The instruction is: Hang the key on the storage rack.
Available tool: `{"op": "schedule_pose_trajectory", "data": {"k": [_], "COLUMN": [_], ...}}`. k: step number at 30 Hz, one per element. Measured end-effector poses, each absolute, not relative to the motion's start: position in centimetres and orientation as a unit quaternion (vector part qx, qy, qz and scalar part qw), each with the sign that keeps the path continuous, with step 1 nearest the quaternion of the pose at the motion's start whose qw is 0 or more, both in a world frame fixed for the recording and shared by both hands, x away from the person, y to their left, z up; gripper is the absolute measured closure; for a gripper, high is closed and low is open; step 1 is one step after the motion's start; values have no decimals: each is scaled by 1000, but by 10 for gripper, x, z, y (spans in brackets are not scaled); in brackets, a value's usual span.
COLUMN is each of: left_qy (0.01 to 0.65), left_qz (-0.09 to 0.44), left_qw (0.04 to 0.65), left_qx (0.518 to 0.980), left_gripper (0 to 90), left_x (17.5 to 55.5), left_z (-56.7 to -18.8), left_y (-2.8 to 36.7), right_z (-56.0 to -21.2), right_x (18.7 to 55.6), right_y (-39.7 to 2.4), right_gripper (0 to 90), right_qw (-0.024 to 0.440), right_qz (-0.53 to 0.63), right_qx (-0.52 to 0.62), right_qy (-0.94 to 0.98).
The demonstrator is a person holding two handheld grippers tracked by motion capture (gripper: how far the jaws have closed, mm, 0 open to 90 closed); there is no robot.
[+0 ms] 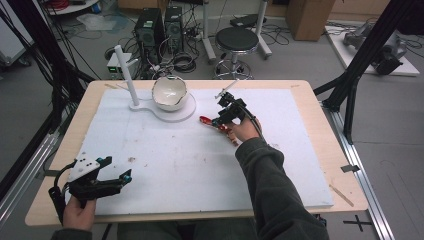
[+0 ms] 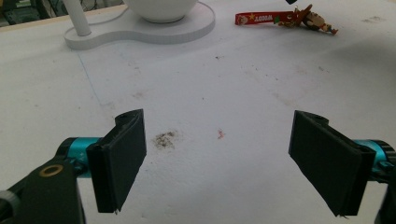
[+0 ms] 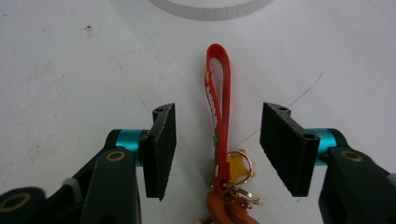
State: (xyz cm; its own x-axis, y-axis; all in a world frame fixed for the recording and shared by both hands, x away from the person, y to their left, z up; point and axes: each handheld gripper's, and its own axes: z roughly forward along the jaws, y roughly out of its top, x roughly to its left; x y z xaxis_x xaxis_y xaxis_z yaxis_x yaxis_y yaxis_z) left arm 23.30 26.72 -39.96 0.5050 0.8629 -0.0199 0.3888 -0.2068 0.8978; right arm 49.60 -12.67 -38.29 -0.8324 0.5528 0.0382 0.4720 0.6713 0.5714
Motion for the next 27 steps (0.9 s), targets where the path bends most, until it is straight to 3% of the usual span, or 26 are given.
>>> {"op": "schedule_pose_trajectory", "data": {"k": [27], "left_qy": [427], "left_qz": [256], "left_qw": [461], "left_qx": [735], "left_gripper": [195], "left_x": [234], "left_z": [-400], "left_y": [268], "right_z": [-408], "right_x": [502], "right_y": [-126], "right_gripper": [669], "right_qw": [50], "right_qz": [261], "right_qx": [293], "right_qy": [918]}}
